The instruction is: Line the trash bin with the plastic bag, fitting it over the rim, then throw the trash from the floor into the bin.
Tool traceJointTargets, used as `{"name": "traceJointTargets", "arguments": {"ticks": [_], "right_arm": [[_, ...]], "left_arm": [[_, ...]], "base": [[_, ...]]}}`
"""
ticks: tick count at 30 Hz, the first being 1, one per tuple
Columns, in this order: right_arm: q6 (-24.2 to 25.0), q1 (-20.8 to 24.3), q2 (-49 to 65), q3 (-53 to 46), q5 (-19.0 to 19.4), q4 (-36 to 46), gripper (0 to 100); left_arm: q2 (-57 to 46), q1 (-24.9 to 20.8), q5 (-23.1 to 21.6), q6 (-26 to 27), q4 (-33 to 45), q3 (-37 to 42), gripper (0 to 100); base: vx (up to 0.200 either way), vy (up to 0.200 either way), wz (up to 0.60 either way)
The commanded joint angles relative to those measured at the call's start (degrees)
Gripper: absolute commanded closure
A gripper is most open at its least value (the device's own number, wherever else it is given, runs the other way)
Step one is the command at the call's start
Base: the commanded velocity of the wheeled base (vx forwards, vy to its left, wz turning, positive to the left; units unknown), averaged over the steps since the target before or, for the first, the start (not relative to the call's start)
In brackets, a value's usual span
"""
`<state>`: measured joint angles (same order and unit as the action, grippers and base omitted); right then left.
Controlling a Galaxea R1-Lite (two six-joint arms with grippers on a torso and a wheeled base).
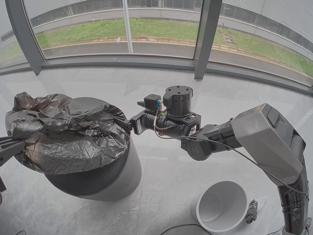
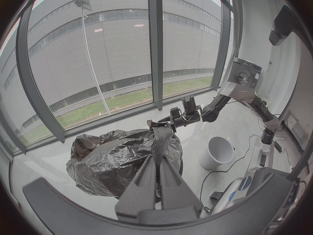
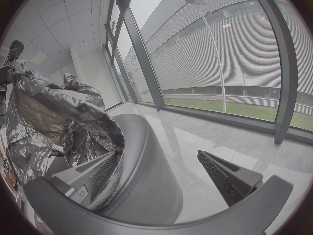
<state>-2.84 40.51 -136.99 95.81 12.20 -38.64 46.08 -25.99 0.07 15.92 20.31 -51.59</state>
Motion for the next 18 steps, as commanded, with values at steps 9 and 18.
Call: {"name": "traceJointTargets", "arguments": {"ticks": [9,18], "right_arm": [[0.2,0.0,1.6,-2.6,2.3,-5.4,100],[0.4,0.4,12.3,-12.1,2.7,-7.2,100]], "left_arm": [[0.9,0.0,0.0,0.1,-1.0,1.9,100],[3.6,0.0,-0.1,-0.1,-6.0,3.0,100]], "base": [[0.0,0.0,0.0],[0.0,0.0,0.0]]}}
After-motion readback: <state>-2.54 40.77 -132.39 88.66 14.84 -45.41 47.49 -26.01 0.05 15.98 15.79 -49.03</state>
